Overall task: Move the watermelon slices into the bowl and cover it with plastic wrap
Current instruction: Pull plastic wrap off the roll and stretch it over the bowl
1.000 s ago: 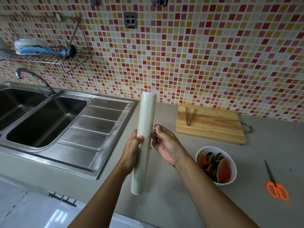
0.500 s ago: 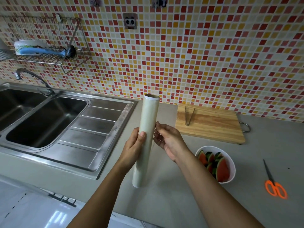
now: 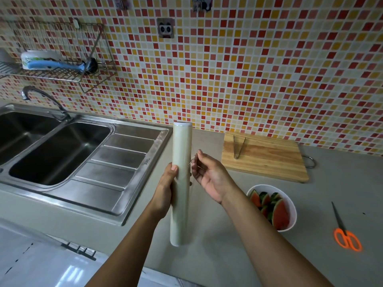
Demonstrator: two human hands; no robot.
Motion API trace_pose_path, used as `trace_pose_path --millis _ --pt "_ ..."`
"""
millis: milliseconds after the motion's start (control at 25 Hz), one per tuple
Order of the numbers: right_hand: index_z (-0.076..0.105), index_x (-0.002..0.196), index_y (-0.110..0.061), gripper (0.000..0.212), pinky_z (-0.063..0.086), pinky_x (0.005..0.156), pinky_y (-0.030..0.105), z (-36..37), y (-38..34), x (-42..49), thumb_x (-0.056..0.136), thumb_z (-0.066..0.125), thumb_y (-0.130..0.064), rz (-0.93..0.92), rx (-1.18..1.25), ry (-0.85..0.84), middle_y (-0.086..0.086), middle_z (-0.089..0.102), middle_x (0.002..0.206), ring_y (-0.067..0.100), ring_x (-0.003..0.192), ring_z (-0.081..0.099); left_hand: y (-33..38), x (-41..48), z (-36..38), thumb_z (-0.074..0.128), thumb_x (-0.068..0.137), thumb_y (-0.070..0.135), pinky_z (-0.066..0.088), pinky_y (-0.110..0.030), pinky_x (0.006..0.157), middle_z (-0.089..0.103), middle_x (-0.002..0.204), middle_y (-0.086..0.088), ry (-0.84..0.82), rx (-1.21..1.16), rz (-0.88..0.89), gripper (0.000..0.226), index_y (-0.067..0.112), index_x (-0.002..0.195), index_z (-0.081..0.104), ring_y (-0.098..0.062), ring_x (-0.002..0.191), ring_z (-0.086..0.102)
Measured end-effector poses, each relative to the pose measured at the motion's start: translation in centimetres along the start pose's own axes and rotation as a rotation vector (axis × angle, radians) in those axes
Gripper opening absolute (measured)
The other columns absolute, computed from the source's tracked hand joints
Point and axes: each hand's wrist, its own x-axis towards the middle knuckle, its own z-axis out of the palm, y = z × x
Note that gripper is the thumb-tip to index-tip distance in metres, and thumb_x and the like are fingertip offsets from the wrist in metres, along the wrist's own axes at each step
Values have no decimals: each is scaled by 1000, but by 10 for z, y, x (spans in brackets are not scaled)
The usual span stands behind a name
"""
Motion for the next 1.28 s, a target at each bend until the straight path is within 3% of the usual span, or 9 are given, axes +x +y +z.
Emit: trace_pose_path --millis 120,280,440,640,840,960,1080,1280 --pt "62 73 -13 21 49 56 14 3 -3 0 88 62 -27 20 -161 51 -3 53 58 4 53 50 1 0 -1 47 81 55 54 -31 71 64 92 -11 -15 0 4 61 6 116 55 -21 81 61" --pt "65 75 -20 14 47 60 18 2 -7 0 88 62 -18 9 -199 131 -8 55 60 4 59 51 0 -1 -2 49 80 56 55 -34 73 62 89 -10 -31 27 16 58 8 112 53 -23 81 60" --pt "55 77 -13 22 47 59 13 0 -8 1 93 46 -2 20 55 47 1 52 71 7 64 50 -2 -1 -2 47 82 55 52 -42 75 64 86 -7 -48 56 13 56 7 110 51 -23 79 61" --pt "56 77 -14 19 47 59 15 -1 -7 0 94 48 -10 -37 152 -5 -3 57 60 5 57 54 1 0 1 44 87 46 55 -35 70 59 88 -12 -22 47 -17 51 1 110 47 -20 76 62" --pt "65 74 -25 17 45 52 17 2 -11 5 85 64 -38 -58 -189 147 -10 48 54 1 48 46 6 -2 3 42 87 40 55 -40 74 57 97 -19 -20 129 0 41 5 108 48 -19 78 63" --pt "65 78 -29 10 47 55 20 3 -7 8 88 63 -31 -188 -304 254 -11 51 62 2 55 48 9 -2 3 42 85 41 54 -47 80 55 105 -24 -20 194 -1 45 6 113 47 -23 85 61" --pt "60 75 -36 19 46 54 20 4 -5 9 92 57 -27 -286 -355 300 -12 54 69 7 64 51 11 -2 2 42 83 42 53 -51 81 54 107 -25 -9 235 -6 45 9 114 48 -27 87 59" --pt "58 71 -41 30 44 55 17 5 -3 7 94 52 -22 -341 -213 248 -11 51 65 6 60 47 9 -3 1 42 83 43 47 -57 83 52 109 -23 31 239 0 41 14 113 46 -36 95 55"
